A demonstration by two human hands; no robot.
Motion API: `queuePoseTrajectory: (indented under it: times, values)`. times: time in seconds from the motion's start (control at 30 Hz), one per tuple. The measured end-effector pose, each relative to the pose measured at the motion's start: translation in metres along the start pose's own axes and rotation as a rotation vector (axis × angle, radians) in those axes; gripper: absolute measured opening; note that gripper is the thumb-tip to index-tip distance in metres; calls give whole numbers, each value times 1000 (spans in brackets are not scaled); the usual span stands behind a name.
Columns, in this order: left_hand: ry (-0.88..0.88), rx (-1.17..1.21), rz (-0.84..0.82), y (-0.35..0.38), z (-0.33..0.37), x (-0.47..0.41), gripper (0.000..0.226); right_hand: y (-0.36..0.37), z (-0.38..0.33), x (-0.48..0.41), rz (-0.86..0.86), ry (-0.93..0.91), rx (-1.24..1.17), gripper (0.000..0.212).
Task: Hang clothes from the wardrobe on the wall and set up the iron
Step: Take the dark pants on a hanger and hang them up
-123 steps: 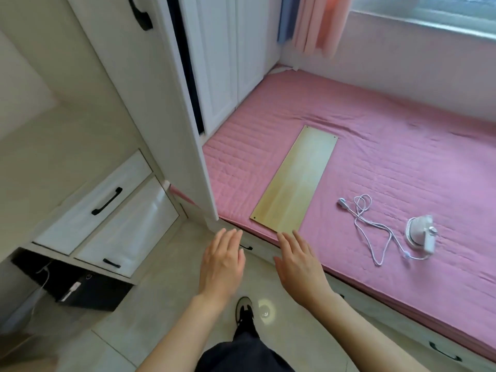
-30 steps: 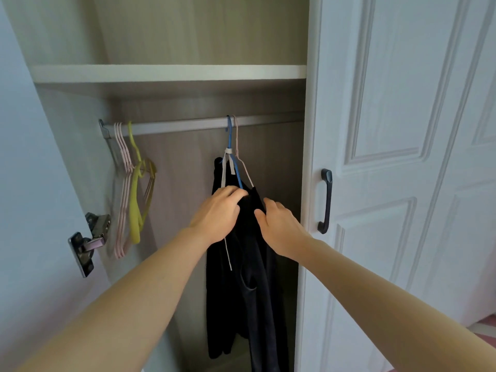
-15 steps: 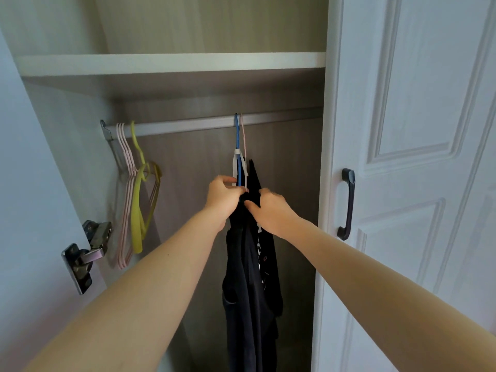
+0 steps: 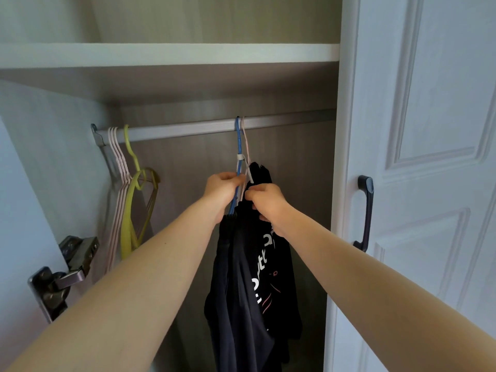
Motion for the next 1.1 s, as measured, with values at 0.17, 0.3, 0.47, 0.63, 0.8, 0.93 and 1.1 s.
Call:
queuePoseTrajectory:
  times: [0.17,0.3,0.47,0.63,0.8,0.93,1.1]
  values:
    - [-90,65,42,4,9,-9,18,-2,-4,3,-5,36,-122,24]
    - [-144,114,41,7,11,-10,15,2,-9,4,-41,93,-147,19]
    - [-184,163,6,7,11,-7,18,5,-13,3,-72,112,-133,34]
    - [-208,219,-22,11,11,-7,20,-3,-15,4,-62,139,-126,14]
    - [-233,248,-51,25,16,-6,16,-8,-24,5,27,108,-128,24]
    - [-227,217,-65,27,18,-4,14,-15,-22,8,104,64,-107,32]
    - [-201,270,-27,13,40,2,14,-28,-45,19,119,0,-105,31]
Point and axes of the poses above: each hand's wrist, its own x-axis away from the middle knuckle, its own y-axis out of the palm, z = x × y, the point moved 4 cm from there along -x, towards the middle knuckle, and after that the axes turned 6 degrees about x, right-handed, at the moved point
